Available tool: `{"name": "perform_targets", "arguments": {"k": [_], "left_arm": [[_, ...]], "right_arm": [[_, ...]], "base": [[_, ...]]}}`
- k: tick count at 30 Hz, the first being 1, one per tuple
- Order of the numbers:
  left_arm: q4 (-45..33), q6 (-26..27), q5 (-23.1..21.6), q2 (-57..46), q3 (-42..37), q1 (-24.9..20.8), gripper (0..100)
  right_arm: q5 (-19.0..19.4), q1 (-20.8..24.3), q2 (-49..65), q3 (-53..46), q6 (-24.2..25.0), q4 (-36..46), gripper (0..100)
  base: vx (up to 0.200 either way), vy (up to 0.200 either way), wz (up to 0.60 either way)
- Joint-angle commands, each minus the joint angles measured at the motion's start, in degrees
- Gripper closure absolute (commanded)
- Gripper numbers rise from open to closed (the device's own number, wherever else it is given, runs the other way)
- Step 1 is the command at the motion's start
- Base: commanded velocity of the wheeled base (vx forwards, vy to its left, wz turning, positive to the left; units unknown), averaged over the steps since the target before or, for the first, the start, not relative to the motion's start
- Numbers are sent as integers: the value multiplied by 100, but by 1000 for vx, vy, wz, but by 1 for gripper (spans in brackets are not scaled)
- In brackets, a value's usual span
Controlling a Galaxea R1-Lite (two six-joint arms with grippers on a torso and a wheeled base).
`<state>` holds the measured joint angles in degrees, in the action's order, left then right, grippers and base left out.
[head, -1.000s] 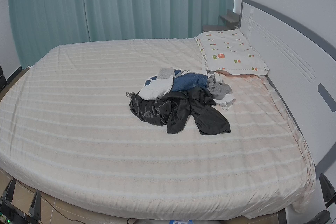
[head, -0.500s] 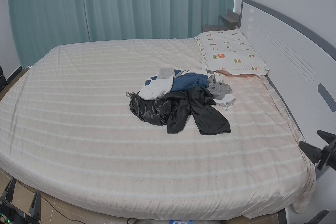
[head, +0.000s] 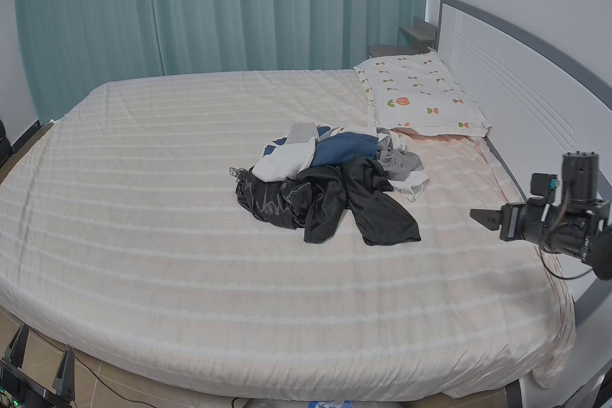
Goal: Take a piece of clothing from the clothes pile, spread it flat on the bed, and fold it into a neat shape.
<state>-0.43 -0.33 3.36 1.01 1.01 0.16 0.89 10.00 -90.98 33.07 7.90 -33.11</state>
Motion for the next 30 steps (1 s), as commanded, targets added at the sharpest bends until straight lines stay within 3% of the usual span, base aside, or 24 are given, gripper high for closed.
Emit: {"name": "perform_targets", "arguments": {"k": [1, 5, 13, 30], "left_arm": [[-1, -29, 6, -101, -101, 2, 0], [-1, -37, 6, -101, -101, 2, 0], [-1, -64, 15, -101, -101, 2, 0], [-1, -116, 33, -101, -101, 2, 0]], "right_arm": [[-423, 240, -4683, 3056, 669, -846, 0], [-423, 275, -5220, 3952, 994, -512, 0], [-423, 354, -5905, 5288, 1108, 367, 0], [-634, 380, -6617, 6642, 1240, 1122, 0]], "base": [[0, 0, 0], [0, 0, 0], [0, 0, 0], [0, 0, 0]]}}
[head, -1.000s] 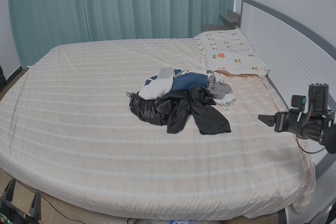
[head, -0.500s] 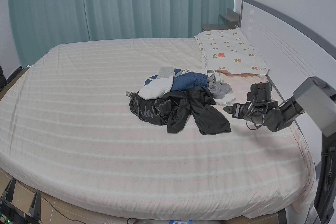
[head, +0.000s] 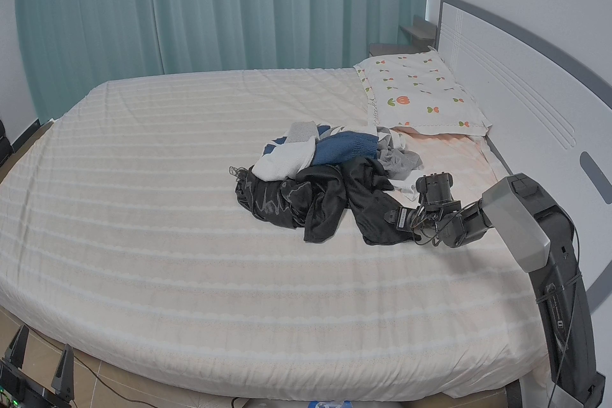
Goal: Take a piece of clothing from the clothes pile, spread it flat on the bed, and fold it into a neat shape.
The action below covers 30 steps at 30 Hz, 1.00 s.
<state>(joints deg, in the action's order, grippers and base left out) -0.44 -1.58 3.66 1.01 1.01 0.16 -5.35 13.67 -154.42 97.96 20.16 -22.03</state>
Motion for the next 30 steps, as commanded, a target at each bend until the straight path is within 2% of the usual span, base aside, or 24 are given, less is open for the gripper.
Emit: {"name": "perform_targets", "arguments": {"k": [1, 9, 10, 18, 26, 27, 30], "left_arm": [[0, 18, 3, -101, -101, 2, 0], [0, 9, -5, -101, -101, 2, 0], [0, 9, -5, -101, -101, 2, 0], [0, 9, -5, -101, -101, 2, 0], [0, 18, 3, -101, -101, 2, 0], [0, 27, 3, -101, -101, 2, 0], [0, 53, -5, -101, -101, 2, 0]], "right_arm": [[-19, 13, -264, 153, 58, 6, 0], [8, 224, -141, 153, 234, 6, 0], [8, 251, -141, 144, 234, 14, 100], [-10, 321, -18, 56, 163, -21, 100], [254, 312, 588, -849, 225, -74, 100], [562, 295, 870, -1306, 234, -161, 100], [1010, 268, 1318, -2018, 330, -575, 100]], "base": [[0, 0, 0], [0, 0, 0], [0, 0, 0], [0, 0, 0], [0, 0, 0], [0, 0, 0], [0, 0, 0]]}}
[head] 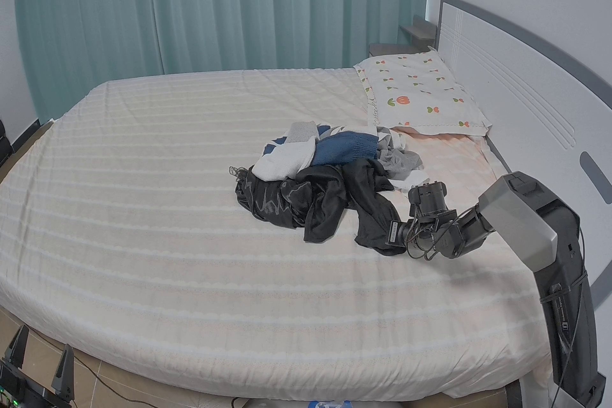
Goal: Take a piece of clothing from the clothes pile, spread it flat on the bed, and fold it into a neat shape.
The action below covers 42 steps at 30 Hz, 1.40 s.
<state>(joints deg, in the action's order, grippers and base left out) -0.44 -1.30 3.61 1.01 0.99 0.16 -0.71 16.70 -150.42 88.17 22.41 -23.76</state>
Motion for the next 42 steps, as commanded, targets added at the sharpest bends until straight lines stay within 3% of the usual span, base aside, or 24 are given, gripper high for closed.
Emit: {"name": "perform_targets", "arguments": {"k": [1, 8, 10, 12, 14, 18, 22, 25, 32, 35, 36, 42], "left_arm": [[0, 25, 0, -101, -99, 2, 0], [35, -10, 0, -101, -99, 2, 0], [360, -283, 8, 66, 666, -33, 0], [466, -836, 0, 936, 1694, -139, 0], [448, -942, -53, 1613, 2055, -174, 0], [360, -274, -343, 2316, 1800, -227, 0], [765, -230, -642, 3537, 1299, -350, 0], [1274, -327, -800, 4513, 1343, -798, 0], [3568, -1337, -756, 7827, 1510, -1932, 0], [3850, -1575, -730, 8178, 1580, -2037, 0], [4447, -2313, -651, 9206, 2055, -2292, 0], [4465, -3148, -633, 10903, 3452, -2591, 0]], "right_arm": [[607, -35, 1023, -1206, 159, -524, 100], [906, 9, 1744, -2437, 704, -1342, 100], [1029, 17, 1937, -2797, 844, -1439, 100], [1152, 17, 2104, -3105, 959, -1570, 100], [1222, 17, 2263, -3351, 1090, -1737, 100], [1266, 114, 2526, -4036, 1407, -2080, 100], [1240, 132, 2693, -4713, 1495, -2827, 100], [1240, 132, 3001, -5284, 1486, -3275, 100], [1222, 325, 3449, -6330, 1486, -3416, 100], [1204, 343, 3449, -6436, 1477, -3460, 100], [1204, 387, 3458, -6717, 1504, -3785, 100], [1169, 404, 3502, -7227, 1495, -4339, 100]], "base": [[0, 0, 0], [0, 0, 0], [0, 0, 0], [0, 0, 0], [0, 0, 0], [0, 0, 0], [0, 0, 0], [0, 0, 0], [0, 0, 0], [0, 0, 0], [0, 0, 0], [0, 0, 0]]}}
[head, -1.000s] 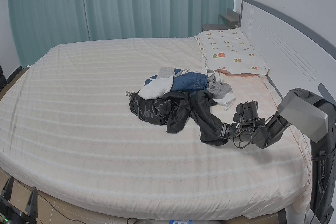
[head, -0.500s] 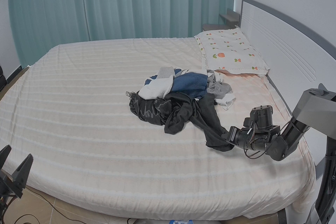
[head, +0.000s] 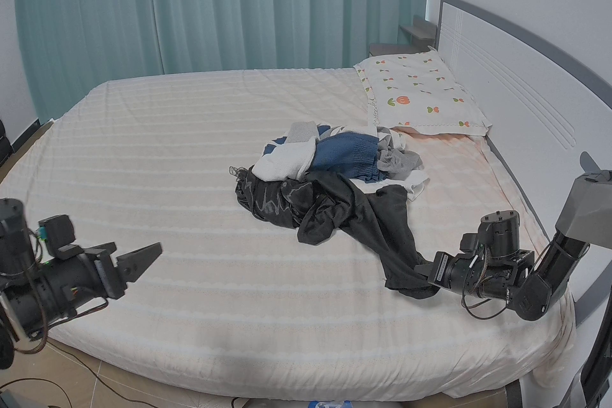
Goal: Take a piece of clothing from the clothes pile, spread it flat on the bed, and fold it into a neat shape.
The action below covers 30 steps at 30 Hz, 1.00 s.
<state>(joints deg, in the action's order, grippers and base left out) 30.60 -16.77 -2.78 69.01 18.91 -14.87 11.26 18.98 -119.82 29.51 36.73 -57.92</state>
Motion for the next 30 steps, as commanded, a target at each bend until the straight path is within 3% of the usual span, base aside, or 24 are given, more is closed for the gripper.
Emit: {"name": "perform_targets", "arguments": {"k": [1, 10, 14, 18, 26, 30], "left_arm": [[1308, -1698, 14, 4375, 1924, -1123, 0], [790, -2181, 14, 6168, 4068, -1193, 0], [43, -2471, -3, 6880, 5325, -1369, 0], [-116, -2735, -12, 7258, 5949, -1440, 0], [-151, -2735, 58, 7996, 6775, -1475, 0], [-230, -2735, 410, 8471, 7514, -1492, 0]], "right_arm": [[-28, 185, 451, -1422, 62, -976, 100], [-450, 334, 556, -1528, 405, -1231, 100], [-485, 370, 592, -1536, 414, -1240, 100], [-485, 370, 574, -1545, 431, -1310, 100], [-485, 370, 583, -1571, 431, -1363, 100], [-485, 361, 574, -1712, 431, -1424, 100]], "base": [[0, 0, 0], [0, 0, 0], [0, 0, 0], [0, 0, 0], [0, 0, 0], [0, 0, 0]]}}
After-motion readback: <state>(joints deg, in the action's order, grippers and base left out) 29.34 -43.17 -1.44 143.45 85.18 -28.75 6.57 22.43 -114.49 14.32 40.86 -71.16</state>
